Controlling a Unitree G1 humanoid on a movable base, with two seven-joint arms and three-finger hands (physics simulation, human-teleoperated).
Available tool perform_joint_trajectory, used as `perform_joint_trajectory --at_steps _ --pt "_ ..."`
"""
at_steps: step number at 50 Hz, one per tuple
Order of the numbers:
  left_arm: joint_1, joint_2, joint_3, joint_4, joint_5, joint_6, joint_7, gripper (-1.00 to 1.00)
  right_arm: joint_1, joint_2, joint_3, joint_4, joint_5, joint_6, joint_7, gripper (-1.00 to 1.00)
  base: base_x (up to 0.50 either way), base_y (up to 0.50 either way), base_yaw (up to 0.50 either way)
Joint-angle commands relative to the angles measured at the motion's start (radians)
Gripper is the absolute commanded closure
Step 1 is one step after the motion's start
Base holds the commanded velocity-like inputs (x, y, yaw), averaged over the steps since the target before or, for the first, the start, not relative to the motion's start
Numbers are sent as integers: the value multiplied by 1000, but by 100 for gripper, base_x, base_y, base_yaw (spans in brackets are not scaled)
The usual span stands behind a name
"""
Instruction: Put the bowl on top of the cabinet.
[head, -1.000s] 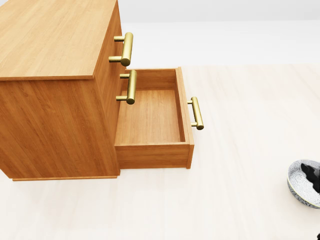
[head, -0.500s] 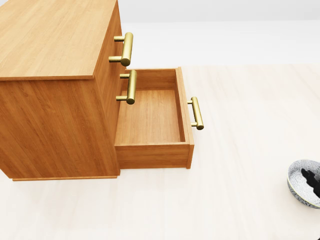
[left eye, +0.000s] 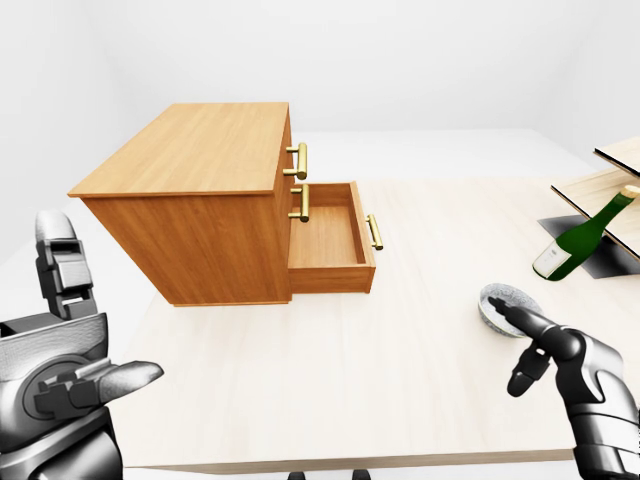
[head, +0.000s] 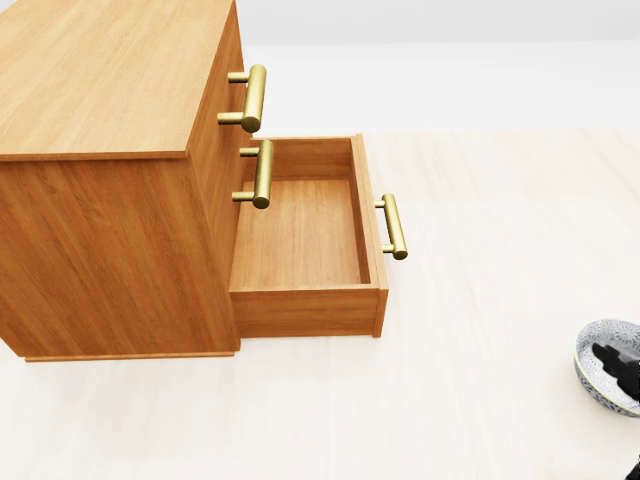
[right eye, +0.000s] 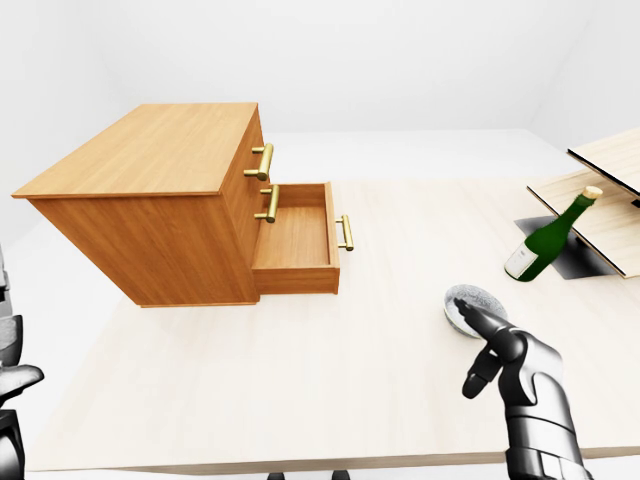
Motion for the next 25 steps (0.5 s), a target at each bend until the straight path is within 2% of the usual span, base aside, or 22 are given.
perform_joint_trajectory --at_steps 1,7,9,10,11,12,25 --pt "-7 10 15 -4 -17 0 13 -100 -30 3 32 114 55 0 0 -100 0 0 0" --pt "-5 7 11 -12 -16 0 15 -100 -40 2 51 162 92 0 -4 -100 0 0 0" --pt "-5 7 11 -12 -16 0 15 -100 -34 4 57 173 104 0 -17 -39 0 0 0" --pt "-5 8 11 -13 -15 0 15 -100 -31 5 58 174 108 0 -22 8 0 0 0" --pt "-6 8 12 -11 -16 0 15 -100 -27 5 60 177 112 0 -27 27 0 0 0" --pt "-5 7 12 -9 -15 0 13 -100 -23 5 61 174 115 0 -26 96 0 0 0" --pt "-4 2 2 11 1 0 -2 -100 -4 7 60 156 126 0 -27 100 0 0 0"
